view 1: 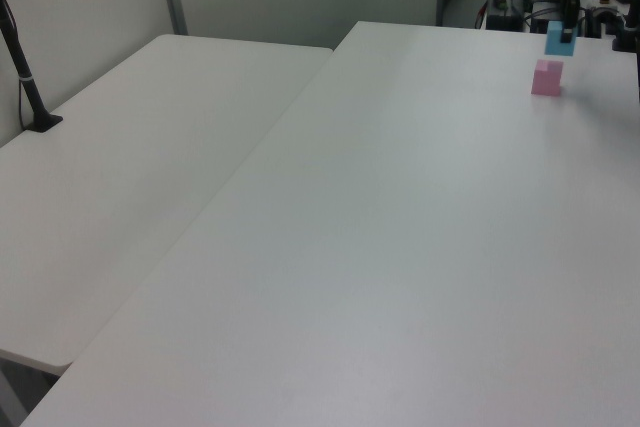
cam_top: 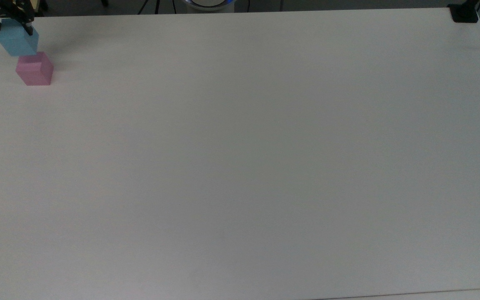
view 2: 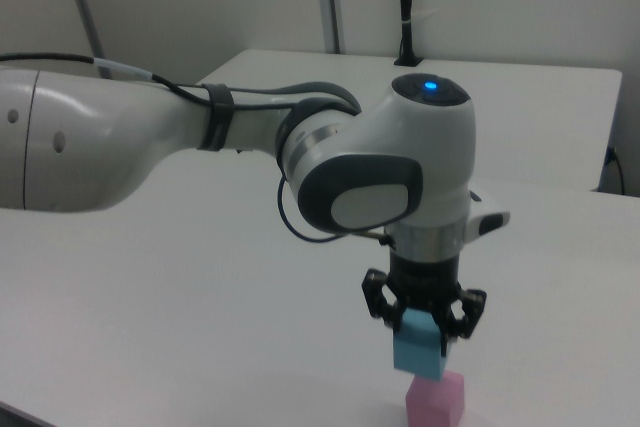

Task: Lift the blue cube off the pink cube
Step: 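Carry the light-blue cube away from the pink cube and lower it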

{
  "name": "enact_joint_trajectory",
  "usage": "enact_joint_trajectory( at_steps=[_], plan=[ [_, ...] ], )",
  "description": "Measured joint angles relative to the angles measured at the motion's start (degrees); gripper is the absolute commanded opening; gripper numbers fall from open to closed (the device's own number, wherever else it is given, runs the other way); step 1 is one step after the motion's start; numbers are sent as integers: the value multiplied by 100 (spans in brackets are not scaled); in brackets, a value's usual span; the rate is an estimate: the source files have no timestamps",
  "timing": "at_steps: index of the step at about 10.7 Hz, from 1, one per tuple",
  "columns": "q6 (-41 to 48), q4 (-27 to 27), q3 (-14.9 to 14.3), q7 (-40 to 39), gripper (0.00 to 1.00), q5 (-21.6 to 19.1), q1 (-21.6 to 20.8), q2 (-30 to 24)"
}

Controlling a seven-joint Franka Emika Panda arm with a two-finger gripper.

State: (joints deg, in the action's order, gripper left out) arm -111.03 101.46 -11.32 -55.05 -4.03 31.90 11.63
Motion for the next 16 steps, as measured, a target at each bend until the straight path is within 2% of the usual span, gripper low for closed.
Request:
enact_joint_trajectory(
  at_steps=[2,6,9,11,12,13,14,15,16],
  plan=[
    [1,-123,45,586,45,-232,-292,2],
    [-238,-314,93,1979,45,-251,-1193,431],
    [-710,-380,96,2310,45,-250,-1567,925],
    [-912,-392,95,2363,48,-227,-1762,1139],
    [-933,-402,96,2370,60,-221,-1826,1199],
    [-934,-410,96,2372,79,-219,-1863,1225],
    [-934,-418,95,2372,90,-219,-1873,1234],
    [-934,-425,95,2372,100,-219,-1872,1237],
    [-934,-430,95,2379,100,-219,-1872,1239]
  ],
)
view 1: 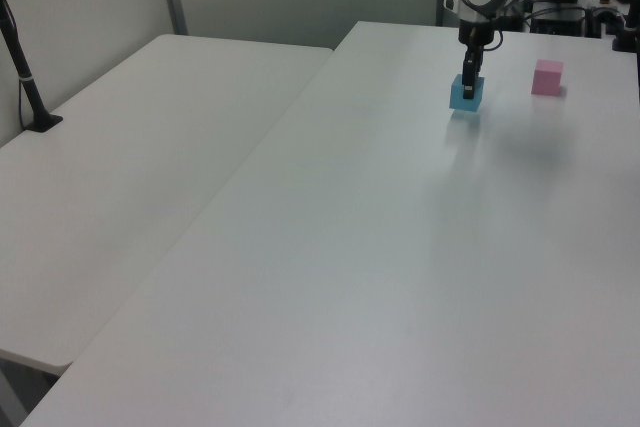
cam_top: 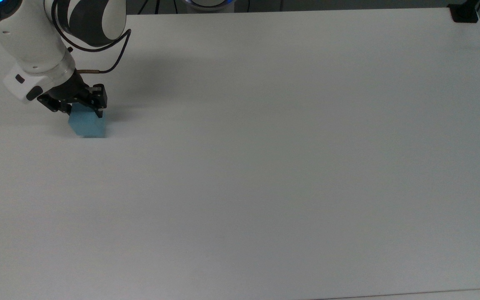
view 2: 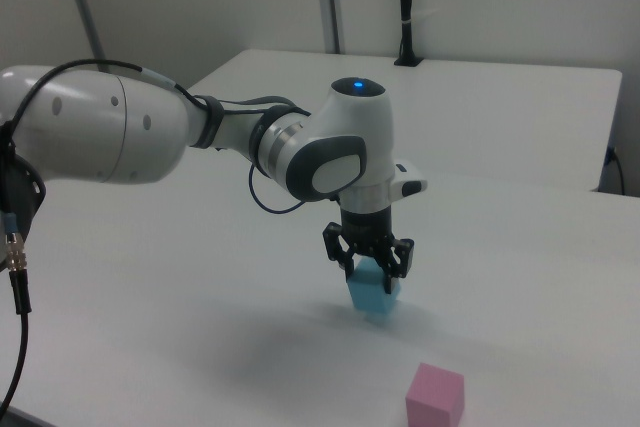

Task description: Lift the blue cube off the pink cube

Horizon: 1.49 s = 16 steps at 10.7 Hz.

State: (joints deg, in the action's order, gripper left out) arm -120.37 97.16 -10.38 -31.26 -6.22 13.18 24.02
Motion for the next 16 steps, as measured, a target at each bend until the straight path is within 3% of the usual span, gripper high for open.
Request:
enact_joint_trajectory(
  at_steps=[6,11,14,16],
  plan=[
    [107,-148,-31,239,100,131,33,-188],
    [2622,-394,-80,1163,100,131,117,-2237],
    [3628,-713,-568,1453,100,132,-775,-2764],
    [3722,-810,-618,1535,100,145,-1071,-2783]
  ],
)
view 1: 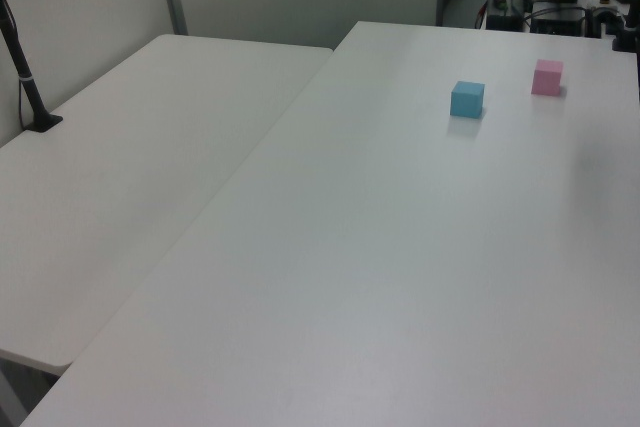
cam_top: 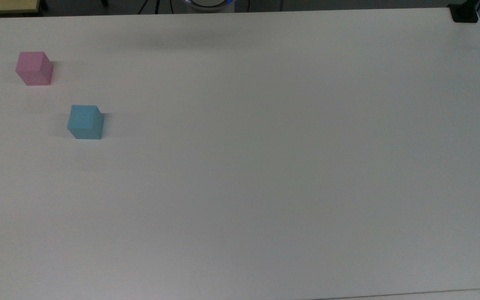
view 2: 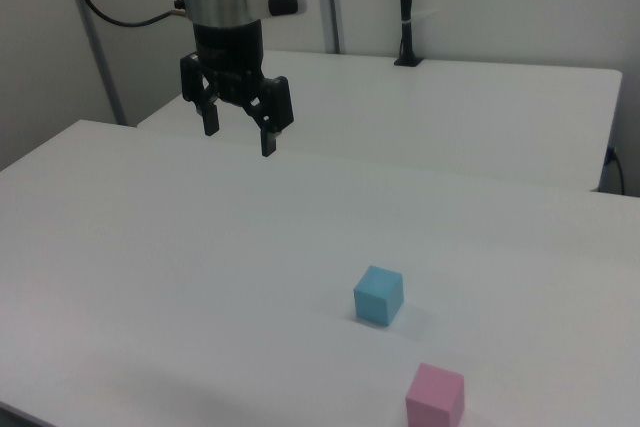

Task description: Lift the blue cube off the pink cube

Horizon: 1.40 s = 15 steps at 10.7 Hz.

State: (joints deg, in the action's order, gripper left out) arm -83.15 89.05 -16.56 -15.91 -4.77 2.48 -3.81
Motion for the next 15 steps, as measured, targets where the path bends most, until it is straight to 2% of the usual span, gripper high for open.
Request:
enact_joint_trajectory(
  at_steps=[3,6,7,9,12,14,15],
  plan=[
    [-163,1,0,19,100,208,-333,64],
    [-298,1,12,36,100,234,-378,144],
    [-298,13,144,36,100,235,-305,148],
    [-298,23,680,39,100,244,55,149],
    [-298,33,1005,42,100,252,360,151],
    [-298,35,1388,42,100,252,732,151],
    [-298,36,1456,42,100,252,772,151]
  ],
)
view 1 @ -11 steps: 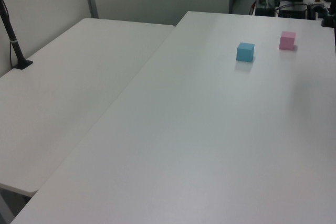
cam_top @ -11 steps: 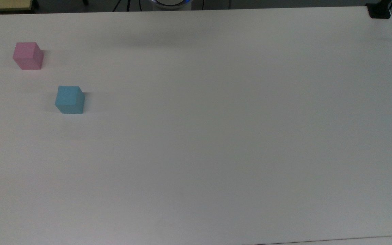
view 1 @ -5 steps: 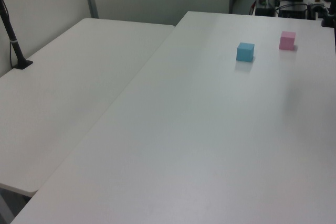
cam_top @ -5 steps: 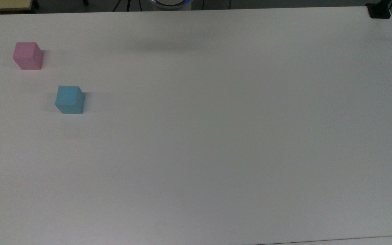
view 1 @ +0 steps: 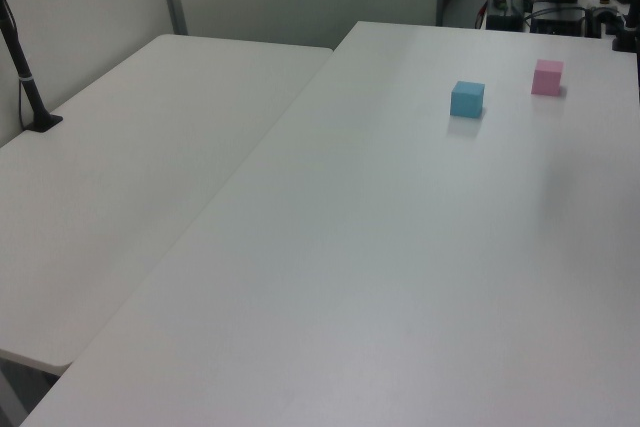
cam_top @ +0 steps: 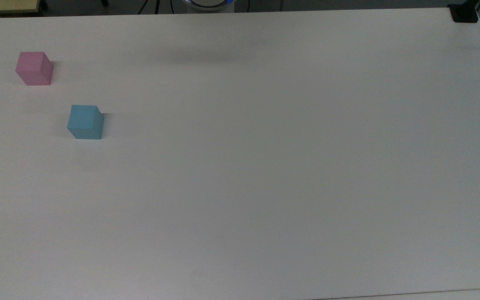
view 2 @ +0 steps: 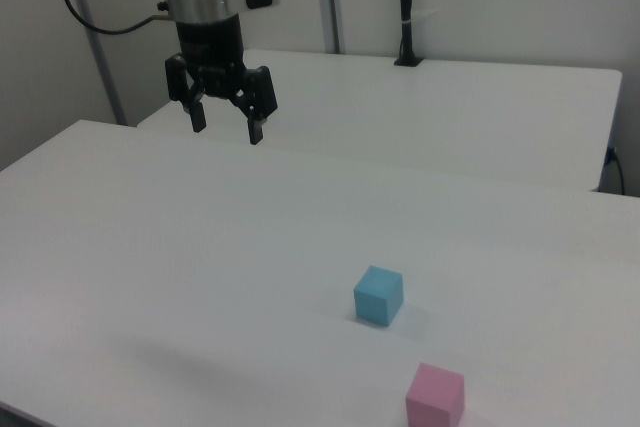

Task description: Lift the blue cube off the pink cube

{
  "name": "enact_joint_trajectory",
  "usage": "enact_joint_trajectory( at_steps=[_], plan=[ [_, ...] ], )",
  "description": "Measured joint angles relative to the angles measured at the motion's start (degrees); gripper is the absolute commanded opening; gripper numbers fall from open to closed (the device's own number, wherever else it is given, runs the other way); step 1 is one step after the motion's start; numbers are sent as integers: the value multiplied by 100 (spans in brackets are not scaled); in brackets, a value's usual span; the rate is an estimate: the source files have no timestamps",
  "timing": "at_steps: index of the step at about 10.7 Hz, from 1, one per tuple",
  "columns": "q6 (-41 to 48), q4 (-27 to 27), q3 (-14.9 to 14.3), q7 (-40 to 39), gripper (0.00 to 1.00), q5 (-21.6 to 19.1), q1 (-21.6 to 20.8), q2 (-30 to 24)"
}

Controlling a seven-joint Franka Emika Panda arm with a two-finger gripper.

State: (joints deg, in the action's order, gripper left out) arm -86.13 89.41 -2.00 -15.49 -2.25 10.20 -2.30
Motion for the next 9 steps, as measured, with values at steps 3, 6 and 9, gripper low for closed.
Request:
enact_joint_trajectory(
  at_steps=[3,6,9],
  plan=[
    [0,0,-25,219,100,0,-309,0],
    [0,2,-30,714,100,-1,-735,5],
    [0,6,-33,720,100,-1,-772,19]
  ],
)
